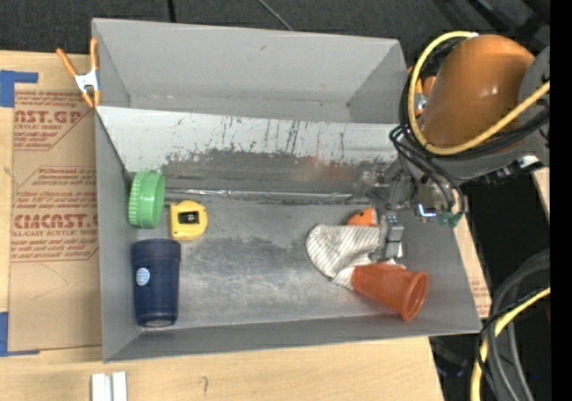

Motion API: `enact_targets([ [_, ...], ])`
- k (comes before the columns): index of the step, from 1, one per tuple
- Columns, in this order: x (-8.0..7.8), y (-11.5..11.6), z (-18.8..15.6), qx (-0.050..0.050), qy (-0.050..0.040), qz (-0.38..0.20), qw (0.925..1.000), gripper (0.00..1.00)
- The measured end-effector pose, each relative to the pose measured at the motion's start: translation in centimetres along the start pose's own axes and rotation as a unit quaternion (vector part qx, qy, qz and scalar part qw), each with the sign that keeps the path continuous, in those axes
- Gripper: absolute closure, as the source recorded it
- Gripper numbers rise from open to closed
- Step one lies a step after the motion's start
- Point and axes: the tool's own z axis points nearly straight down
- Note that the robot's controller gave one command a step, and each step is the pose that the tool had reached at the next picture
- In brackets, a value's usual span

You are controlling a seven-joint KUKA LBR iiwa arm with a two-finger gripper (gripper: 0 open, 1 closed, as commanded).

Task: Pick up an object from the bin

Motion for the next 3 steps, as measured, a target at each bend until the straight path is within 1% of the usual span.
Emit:
enact_targets([
  [1,-0.2,0.0,-0.4,0.000,-0.0040,-0.001,1.0000,0.00],
  [2,-0.8,-1.8,6.1,0.001,-0.0068,-0.035,0.9994,0.00],
  [3,-1.2,-3.2,14.4,0.001,-0.0058,-0.084,0.9965,0.00],
])
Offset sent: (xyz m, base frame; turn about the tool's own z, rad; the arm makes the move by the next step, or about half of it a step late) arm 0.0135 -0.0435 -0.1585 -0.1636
